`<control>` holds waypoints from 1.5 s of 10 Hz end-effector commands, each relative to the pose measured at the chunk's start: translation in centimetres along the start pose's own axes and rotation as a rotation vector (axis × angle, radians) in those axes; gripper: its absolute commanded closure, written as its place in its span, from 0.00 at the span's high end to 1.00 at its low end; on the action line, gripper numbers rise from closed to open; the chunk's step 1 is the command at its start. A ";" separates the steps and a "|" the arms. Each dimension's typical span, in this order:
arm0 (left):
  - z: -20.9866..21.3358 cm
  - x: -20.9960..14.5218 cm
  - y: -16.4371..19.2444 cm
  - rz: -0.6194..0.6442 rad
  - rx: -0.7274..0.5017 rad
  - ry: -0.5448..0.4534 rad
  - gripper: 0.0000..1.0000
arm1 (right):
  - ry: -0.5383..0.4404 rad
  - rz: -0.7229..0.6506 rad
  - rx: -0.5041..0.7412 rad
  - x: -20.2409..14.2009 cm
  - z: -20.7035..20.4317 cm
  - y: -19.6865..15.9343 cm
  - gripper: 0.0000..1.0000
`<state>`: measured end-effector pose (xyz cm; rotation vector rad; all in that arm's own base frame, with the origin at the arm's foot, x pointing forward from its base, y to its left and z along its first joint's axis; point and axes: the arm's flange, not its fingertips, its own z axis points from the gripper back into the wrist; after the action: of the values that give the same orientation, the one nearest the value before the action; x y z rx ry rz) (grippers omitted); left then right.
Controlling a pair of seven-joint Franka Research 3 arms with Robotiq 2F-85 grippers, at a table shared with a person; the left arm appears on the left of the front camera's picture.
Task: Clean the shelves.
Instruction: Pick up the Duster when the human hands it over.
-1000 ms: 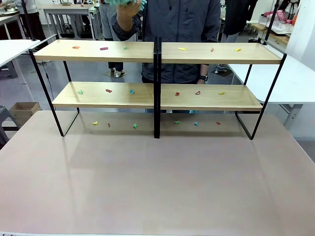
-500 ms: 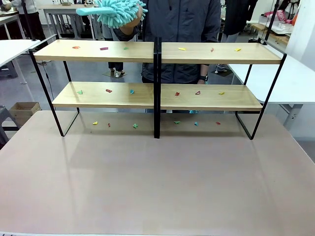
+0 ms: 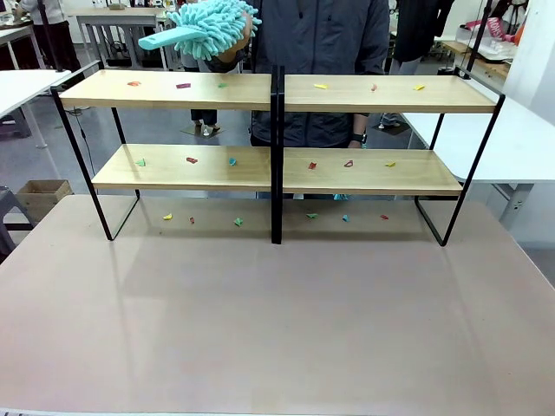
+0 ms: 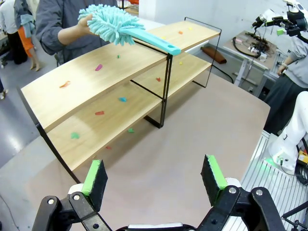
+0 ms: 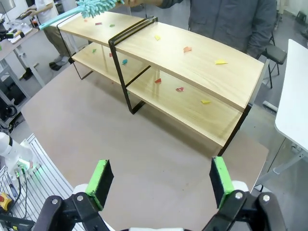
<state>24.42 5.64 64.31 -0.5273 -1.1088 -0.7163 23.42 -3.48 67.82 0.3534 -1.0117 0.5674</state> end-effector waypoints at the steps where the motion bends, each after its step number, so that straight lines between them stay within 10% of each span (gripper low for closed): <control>1: -0.1 0.2 -0.1 -0.010 -0.017 -0.018 1.00 | 0.001 0.002 0.003 0.0 0.0 0.0 1.00; 4: 0.0 0.0 0.0 0.000 0.000 0.000 1.00 | 0.001 0.002 0.003 0.0 0.0 0.0 1.00; 6: -2.4 4.8 3.1 0.480 -0.434 0.047 1.00 | 0.001 0.002 0.003 0.0 0.0 0.0 1.00; 9: -12.9 11.1 12.1 1.009 -0.729 0.275 1.00 | 0.001 0.002 0.003 0.0 0.0 0.0 1.00; 15: -24.5 8.5 14.4 1.248 -0.851 0.534 1.00 | 0.001 0.002 0.003 0.0 0.0 0.0 1.00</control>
<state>52.82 -3.84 59.38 -1.5415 0.1475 -0.1046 23.42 -3.44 67.78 0.3496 -1.0096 0.5662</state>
